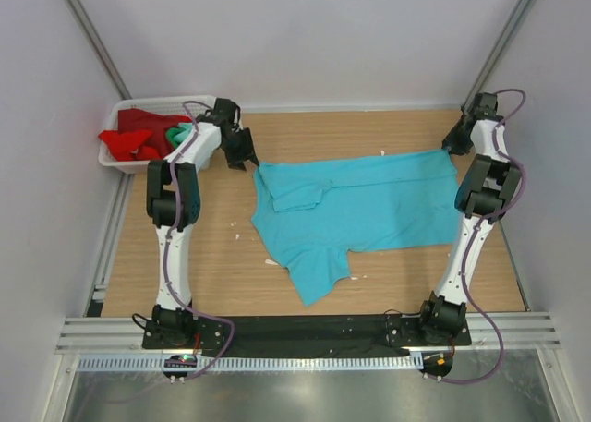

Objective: Fold and stack the t-shirts
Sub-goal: Fold the tshirt

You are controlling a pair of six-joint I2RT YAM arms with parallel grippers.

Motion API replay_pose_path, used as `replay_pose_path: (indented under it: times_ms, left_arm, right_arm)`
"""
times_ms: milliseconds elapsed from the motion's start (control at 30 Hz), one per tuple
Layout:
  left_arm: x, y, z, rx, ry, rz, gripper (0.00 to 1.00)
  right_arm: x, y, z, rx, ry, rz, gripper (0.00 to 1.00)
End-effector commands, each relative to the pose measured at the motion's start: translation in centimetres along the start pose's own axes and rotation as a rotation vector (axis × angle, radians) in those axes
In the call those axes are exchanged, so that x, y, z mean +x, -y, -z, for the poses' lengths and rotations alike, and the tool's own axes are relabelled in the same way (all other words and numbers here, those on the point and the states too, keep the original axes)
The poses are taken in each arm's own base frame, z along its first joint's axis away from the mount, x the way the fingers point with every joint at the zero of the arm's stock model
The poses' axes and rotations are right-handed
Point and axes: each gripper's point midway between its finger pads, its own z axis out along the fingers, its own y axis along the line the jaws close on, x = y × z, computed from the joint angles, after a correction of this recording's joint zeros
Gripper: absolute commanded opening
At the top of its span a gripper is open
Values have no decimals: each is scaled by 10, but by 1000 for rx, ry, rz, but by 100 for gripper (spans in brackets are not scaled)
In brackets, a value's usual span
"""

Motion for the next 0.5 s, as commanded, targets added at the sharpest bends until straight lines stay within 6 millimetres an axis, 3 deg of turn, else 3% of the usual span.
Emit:
replay_pose_path:
  times_ms: [0,67,100,167,200,300,400,433,467]
  left_arm:
    - [-21,7,39,-39,87,-30,51]
    - [-22,7,53,-71,112,-47,55]
    - [-20,12,70,-75,126,-61,57]
    - [-11,13,81,-91,121,-75,58]
    - [-5,19,88,-85,121,-94,58]
    - [27,33,109,-61,93,-138,56]
    - [79,50,120,-22,25,-211,55]
    - [108,50,116,3,-48,-220,55]
    - [125,59,122,45,-75,-235,54]
  right_arm:
    - [-24,-4,17,39,53,0,38]
    - [-35,6,39,127,77,15,48]
    - [-46,7,57,148,106,25,56]
    - [-48,19,79,228,112,40,64]
    - [-58,28,99,290,148,54,69]
    - [-45,39,122,356,123,23,72]
    - [-13,32,140,320,88,-47,74]
    - [2,26,149,285,82,-79,74]
    - [13,18,151,258,71,-73,75]
